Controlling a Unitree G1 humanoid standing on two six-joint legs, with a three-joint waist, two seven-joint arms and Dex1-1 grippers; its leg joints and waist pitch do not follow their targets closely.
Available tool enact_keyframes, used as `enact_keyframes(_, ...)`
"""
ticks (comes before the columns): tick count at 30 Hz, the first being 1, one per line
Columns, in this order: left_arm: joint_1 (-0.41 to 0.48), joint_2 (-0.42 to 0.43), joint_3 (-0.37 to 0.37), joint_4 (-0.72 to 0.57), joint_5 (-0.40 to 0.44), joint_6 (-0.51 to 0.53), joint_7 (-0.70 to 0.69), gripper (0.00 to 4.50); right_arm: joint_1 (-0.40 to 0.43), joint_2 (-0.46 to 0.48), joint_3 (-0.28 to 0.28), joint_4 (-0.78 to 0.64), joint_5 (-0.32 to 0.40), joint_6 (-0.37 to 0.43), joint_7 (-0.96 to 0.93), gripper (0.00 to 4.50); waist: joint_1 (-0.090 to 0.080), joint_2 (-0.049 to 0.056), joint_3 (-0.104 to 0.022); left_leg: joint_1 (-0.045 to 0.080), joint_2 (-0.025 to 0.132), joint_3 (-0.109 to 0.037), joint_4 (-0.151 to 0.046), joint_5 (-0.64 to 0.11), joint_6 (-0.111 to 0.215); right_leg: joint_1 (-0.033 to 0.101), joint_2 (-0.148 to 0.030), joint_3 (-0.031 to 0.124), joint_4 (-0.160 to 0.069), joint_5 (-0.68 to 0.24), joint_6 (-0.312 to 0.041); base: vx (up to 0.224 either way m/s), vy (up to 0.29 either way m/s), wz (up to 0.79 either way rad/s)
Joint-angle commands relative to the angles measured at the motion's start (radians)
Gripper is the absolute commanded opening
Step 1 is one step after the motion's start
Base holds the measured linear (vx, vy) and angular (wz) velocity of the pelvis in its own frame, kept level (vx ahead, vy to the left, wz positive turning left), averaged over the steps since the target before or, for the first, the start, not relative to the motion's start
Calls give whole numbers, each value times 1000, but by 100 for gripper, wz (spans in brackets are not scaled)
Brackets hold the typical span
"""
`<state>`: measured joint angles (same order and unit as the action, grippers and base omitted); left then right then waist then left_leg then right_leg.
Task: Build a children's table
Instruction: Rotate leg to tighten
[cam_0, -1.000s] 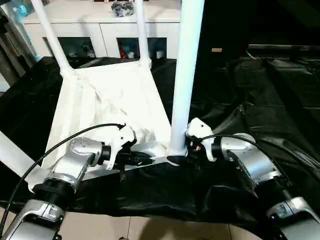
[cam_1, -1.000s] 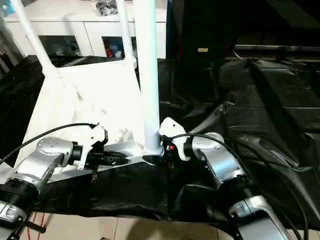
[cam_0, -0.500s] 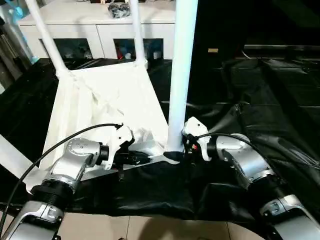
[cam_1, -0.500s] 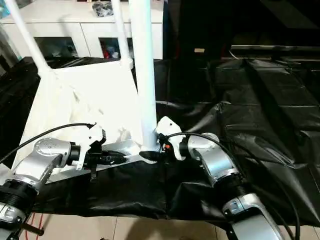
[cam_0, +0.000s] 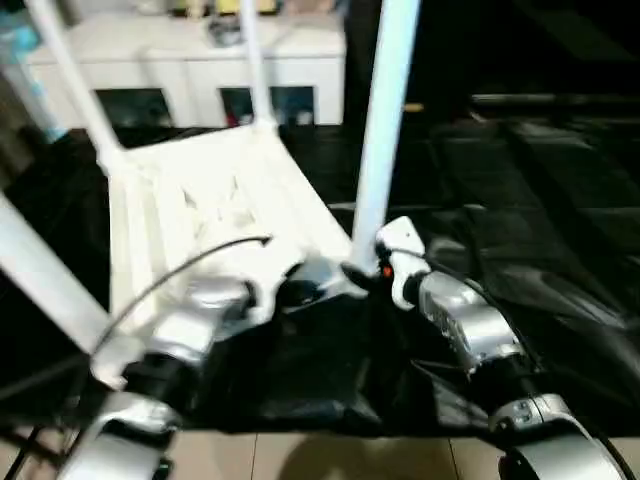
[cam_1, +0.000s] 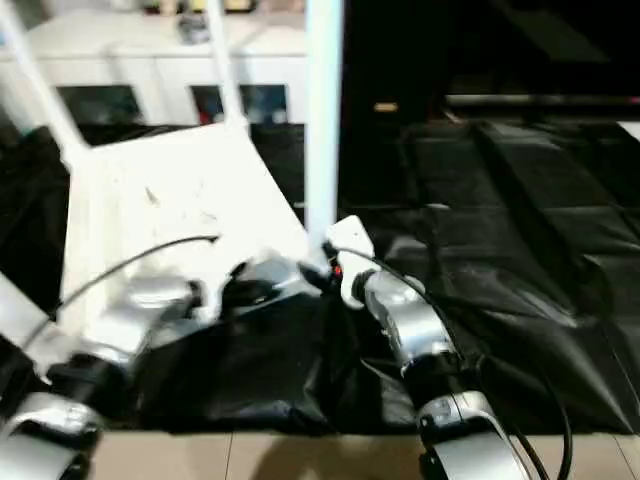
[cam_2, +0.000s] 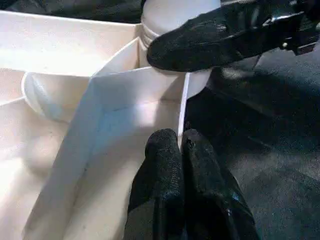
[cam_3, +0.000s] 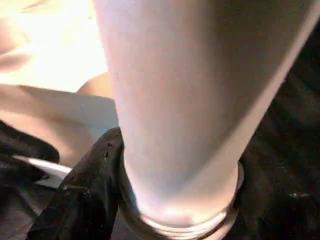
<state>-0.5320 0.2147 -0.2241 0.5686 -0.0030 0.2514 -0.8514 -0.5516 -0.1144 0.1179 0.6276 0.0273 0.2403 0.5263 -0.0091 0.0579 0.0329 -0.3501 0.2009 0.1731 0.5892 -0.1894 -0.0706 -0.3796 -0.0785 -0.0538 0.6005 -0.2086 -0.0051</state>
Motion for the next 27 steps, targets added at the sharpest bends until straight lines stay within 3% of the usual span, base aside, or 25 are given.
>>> enact_keyframes(1, -6, -74, -65, 26, -7, -6, 19, 0, 16, 91, 87, 7, 30, 27, 92, 347, 6, -3, -38, -1, 17, -14, -84, -347, 0, 26, -52, 34, -87, -317, -183, 0, 0, 0)
enact_keyframes(2, -3, -66, -63, 18, -9, -10, 3, 0, 18, 79, 87, -11, 37, 31, 124, 354, 7, -12, -39, 0, 14, -10, -81, -345, 15, 27, -52, 36, -90, -325, -188, 0, 0, 0)
enact_keyframes(5, 14, -29, -58, -14, -17, -24, -59, 0, 24, 25, 98, -61, 44, 21, 212, 373, 10, -13, -42, -5, 16, -11, -82, -309, 28, 32, -54, 37, -88, -315, -187, 0, 0, 0)
enact_keyframes(7, 27, -6, -52, -31, -22, -41, -98, 0, 24, -12, 110, -86, 40, 7, 260, 390, 11, -16, -47, -10, 18, -9, -79, -270, 41, 36, -54, 38, -83, -250, -199, 0, 0, 0)
enact_keyframes(9, 37, 14, -50, -45, -27, -40, -127, 0, 31, -50, 129, -115, 44, -6, 326, 390, 13, -13, -49, -6, 18, -5, -75, -229, 53, 33, -54, 39, -78, -187, -221, 0, 0, 0)
enact_keyframes(10, 47, 42, -52, -56, -32, -54, -169, 0, 41, -101, 152, -149, 52, -20, 418, 390, 16, -21, -51, -8, 18, -3, -71, -204, 64, 38, -52, 38, -75, -153, -231, 0, 0, 0)
enact_keyframes(13, 66, 92, -51, -78, -55, -66, -250, 0, 57, -182, 181, -200, 71, -37, 568, 390, 33, -16, -55, -12, 19, -2, -66, -141, 96, 45, -52, 35, -64, -69, -249, 0, 0, 0)
enact_keyframes(14, 69, 100, -50, -82, -60, -67, -264, 0, 59, -193, 183, -207, 75, -38, 588, 390, 39, -14, -56, -14, 22, 1, -63, -111, 117, 44, -50, 33, -55, -4, -267, 0, 0, 0)
enact_keyframes(15, 77, 122, -41, -97, -81, -62, -311, 0, 60, -221, 180, -221, 85, -39, 647, 390, 40, -12, -56, -12, 23, 2, -62, -106, 119, 42, -51, 33, -55, 2, -271, 0, 0, 0)
enact_keyframes(16, 79, 131, -38, -103, -88, -61, -330, 0, 58, -231, 179, -224, 89, -39, 667, 390, 49, -21, -60, -10, 24, 2, -60, -92, 121, 45, -52, 32, -50, 10, -276, 0, 0, 0)
enact_keyframes(17, 84, 148, -34, -113, -98, -67, -364, 0, 56, -248, 176, -230, 95, -37, 706, 375, 52, -20, -61, -9, 24, 3, -58, -82, 124, 44, -52, 33, -48, 22, -278, 0, 0, 0)
enact_keyframes(18, 85, 159, -32, -117, -102, -67, -382, 0, 54, -260, 176, -234, 100, -35, 732, 365, 53, -28, -62, -11, 25, 4, -56, -62, 136, 43, -50, 33, -44, 61, -285, 0, 0, 0)
enact_keyframes(19, 86, 165, -30, -120, -102, -66, -392, 0, 53, -266, 177, -237, 103, -34, 746, 357, 58, -23, -62, -13, 24, 3, -55, -49, 140, 42, -50, 31, -41, 74, -287, 0, 0, 0)
enact_keyframes(21, 86, 188, -31, -122, -103, -65, -419, 0, 49, -284, 187, -243, 104, -46, 775, 347, 62, -29, -61, -15, 26, 4, -53, -50, 140, 37, -49, 31, -40, 65, -286, 0, 0, 0)
enact_keyframes(22, 86, 189, -31, -122, -103, -65, -421, 0, 49, -285, 188, -244, 104, -46, 777, 347, 65, -27, -60, -15, 26, 4, -53, -58, 137, 36, -50, 31, -40, 50, -285, 0, 0, 0)
enact_keyframes(23, 87, 208, -35, -124, -106, -66, -443, 0, 48, -297, 199, -252, 105, -54, 799, 322, 68, -24, -54, -12, 28, 4, -57, -105, 117, 32, -51, 31, -47, -30, -272, 0, 0, 0)
enact_keyframes(26, 88, 217, -32, -123, -108, -71, -455, 0, 53, -309, 217, -269, 101, -54, 835, 311, 68, -24, -49, -10, 29, 4, -63, -154, 83, 31, -51, 32, -53, -106, -256, 0, 0, 0)
enact_keyframes(27, 87, 220, -30, -122, -108, -74, -457, 0, 56, -309, 223, -273, 98, -52, 843, 289, 68, -26, -49, -10, 28, 3, -63, -160, 70, 31, -52, 34, -54, -118, -247, 0, 0, 0)
